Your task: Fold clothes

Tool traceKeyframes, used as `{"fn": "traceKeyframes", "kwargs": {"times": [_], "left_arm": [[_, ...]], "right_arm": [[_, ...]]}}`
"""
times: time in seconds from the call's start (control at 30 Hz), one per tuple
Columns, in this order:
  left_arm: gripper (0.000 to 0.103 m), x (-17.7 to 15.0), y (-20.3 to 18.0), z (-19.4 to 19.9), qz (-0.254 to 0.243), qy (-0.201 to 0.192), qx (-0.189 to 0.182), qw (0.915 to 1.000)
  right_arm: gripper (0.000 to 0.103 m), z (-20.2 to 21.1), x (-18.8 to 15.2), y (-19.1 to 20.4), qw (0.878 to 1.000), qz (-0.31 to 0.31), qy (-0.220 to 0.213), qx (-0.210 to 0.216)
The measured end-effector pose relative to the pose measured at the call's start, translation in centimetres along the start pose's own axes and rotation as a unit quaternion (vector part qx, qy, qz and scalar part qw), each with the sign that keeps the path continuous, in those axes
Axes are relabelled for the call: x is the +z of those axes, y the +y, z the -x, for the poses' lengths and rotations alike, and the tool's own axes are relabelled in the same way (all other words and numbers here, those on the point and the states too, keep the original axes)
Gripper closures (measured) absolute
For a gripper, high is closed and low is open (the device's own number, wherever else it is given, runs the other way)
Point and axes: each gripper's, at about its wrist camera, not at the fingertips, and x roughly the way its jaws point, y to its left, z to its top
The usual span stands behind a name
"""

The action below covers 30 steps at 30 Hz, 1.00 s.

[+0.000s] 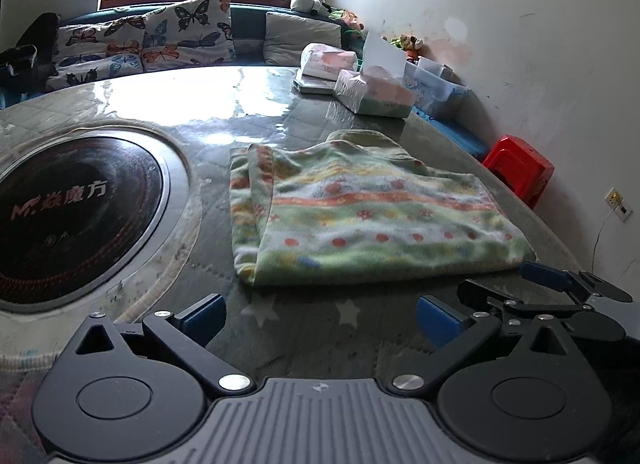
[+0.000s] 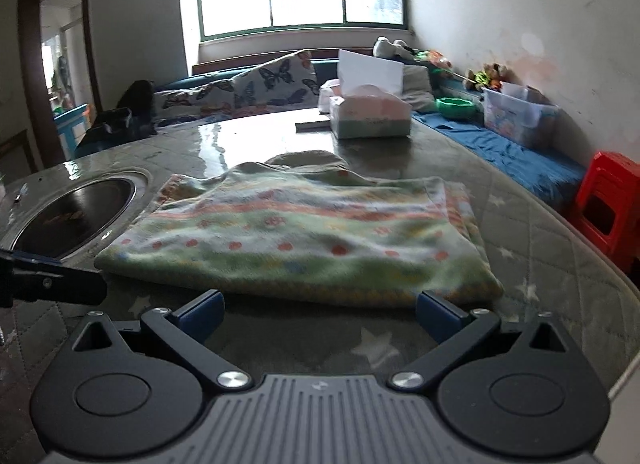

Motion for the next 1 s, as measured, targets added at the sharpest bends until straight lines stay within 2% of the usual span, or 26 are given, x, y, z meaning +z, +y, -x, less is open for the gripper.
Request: {"fn": "traceKeyframes", "kwargs": {"times": [0.23,0.33,0.73,1.0], "left_arm": [[0.000,-0.7,-0.1,0.9,-0.003,-0.007,0.004,1.0000],[0.000,-1.0,-0.2,1.0,-0.006,-0.009,0.002,0.9999],[0.000,-1.8,-0.6,1.8,-0.006,-0.014,-0.007,0.9999],[0.000,-2.3,-1.0,1.5,-0.006,0.005,0.003,1.0000]], "right_arm": [[0.000,0.6,-0.3,0.2,1.000,-0.017,0.007,-0.012],[0.000,0.8,-0.4,0.6,0.999,-0.011,0.011,-0.031],[0.000,2.0,-0.8,0.9,1.000,-0.011,0.001,-0.025],[0.000,2.0,-1.2,1.0,1.000,-0.012,0.006,-0.024]]}}
